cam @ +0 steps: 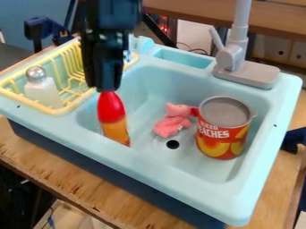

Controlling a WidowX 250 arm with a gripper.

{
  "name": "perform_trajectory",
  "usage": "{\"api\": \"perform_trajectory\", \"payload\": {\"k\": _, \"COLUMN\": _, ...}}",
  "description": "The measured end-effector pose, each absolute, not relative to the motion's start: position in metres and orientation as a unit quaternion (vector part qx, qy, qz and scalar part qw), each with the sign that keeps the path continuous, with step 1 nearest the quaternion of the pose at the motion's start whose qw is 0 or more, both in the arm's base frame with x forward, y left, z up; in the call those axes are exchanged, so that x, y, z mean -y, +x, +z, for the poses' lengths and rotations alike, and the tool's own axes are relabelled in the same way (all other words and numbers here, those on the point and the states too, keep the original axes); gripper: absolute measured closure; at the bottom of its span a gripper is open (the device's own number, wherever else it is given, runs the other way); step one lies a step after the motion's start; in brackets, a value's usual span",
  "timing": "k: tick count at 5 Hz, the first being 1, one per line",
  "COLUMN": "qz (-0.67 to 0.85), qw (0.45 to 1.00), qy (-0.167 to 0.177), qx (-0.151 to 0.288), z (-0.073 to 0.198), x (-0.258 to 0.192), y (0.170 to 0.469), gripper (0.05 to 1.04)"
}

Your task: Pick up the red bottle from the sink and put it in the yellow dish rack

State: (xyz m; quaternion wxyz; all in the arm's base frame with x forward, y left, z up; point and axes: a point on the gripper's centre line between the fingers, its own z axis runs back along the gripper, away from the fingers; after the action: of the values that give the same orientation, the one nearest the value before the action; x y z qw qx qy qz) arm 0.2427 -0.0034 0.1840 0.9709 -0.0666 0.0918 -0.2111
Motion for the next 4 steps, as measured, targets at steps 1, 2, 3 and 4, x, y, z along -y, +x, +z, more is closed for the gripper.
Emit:
{"api": "perform_trajectory", "payload": {"k": 1, "qz": -0.191, "qw": 0.979, "qy": -0.039, "qx": -0.053, "z": 0.22, "x": 0.0, "y": 0.247, "gripper": 0.754}}
{"api": "perform_trajectory", "payload": {"k": 2, "qz": -0.177, "qw": 0.984, "qy": -0.014, "qx": -0.017, "z": 0.247, "x": -0.006, "y": 0.256, "gripper": 0.754}}
{"api": "perform_trajectory", "payload": {"k": 3, "qz": -0.164, "qw": 0.986, "qy": 0.011, "qx": 0.01, "z": 0.263, "x": -0.012, "y": 0.264, "gripper": 0.754}}
{"api": "perform_trajectory", "payload": {"k": 4, "qz": -0.157, "qw": 0.987, "qy": 0.009, "qx": 0.002, "z": 0.248, "x": -0.028, "y": 0.279, "gripper": 0.754}}
